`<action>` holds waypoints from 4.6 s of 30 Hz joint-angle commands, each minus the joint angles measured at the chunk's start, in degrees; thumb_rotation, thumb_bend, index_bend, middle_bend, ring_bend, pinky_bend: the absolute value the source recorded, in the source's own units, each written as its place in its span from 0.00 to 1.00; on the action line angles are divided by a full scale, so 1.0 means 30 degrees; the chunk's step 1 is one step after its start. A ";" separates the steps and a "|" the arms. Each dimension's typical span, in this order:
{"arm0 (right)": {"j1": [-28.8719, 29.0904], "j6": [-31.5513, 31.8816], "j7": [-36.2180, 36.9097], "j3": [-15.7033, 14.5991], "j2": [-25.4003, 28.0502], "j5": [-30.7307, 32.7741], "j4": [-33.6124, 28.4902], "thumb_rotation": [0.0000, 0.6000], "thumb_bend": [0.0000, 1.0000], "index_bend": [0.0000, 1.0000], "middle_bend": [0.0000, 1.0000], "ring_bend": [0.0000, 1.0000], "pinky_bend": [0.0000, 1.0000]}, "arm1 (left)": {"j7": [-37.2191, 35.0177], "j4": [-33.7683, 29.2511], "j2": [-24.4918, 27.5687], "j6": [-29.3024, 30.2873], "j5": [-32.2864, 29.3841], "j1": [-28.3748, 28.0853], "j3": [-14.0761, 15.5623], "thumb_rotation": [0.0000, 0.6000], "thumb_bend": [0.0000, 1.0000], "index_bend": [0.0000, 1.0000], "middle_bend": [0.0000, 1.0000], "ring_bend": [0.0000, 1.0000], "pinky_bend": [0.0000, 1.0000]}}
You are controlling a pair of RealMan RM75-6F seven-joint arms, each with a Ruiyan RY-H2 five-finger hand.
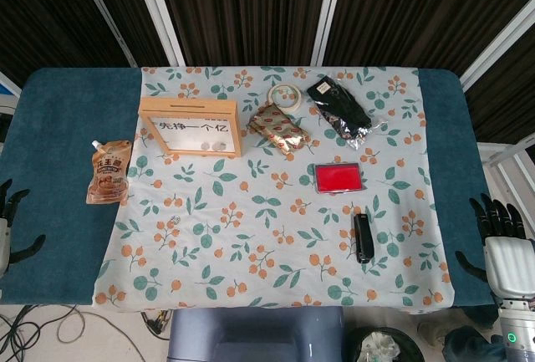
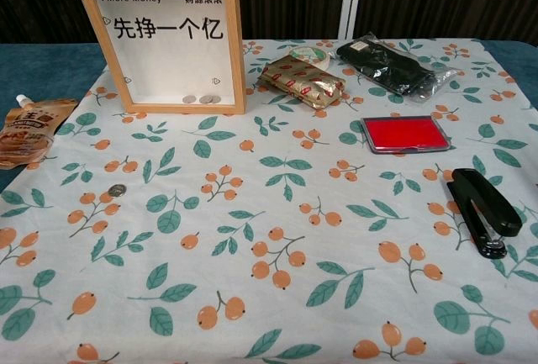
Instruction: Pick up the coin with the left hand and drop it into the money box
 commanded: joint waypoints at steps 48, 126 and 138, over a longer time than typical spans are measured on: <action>-0.0142 0.0176 -0.0622 0.0159 0.0059 0.0363 -0.0458 1.00 0.30 0.00 0.00 0.00 0.00 | 0.5020 0.2891 -0.3528 -1.0191 -0.3909 -0.6879 -0.2654 1.00 0.15 0.29 0.00 0.00 0.00; -0.0203 0.0256 -0.0360 0.0437 0.0355 0.0704 -0.0721 1.00 0.30 0.00 0.00 0.00 0.00 | 0.9643 0.4277 -0.8268 -1.0375 -0.5546 -1.0566 -0.0398 1.00 0.14 0.45 0.00 0.00 0.00; -0.0201 0.0202 -0.0484 0.0433 0.0390 0.0768 -0.0746 1.00 0.30 0.00 0.00 0.00 0.00 | 0.9619 0.4181 -0.8289 -1.0349 -0.5341 -1.0584 -0.0144 1.00 0.14 0.47 0.00 0.00 0.00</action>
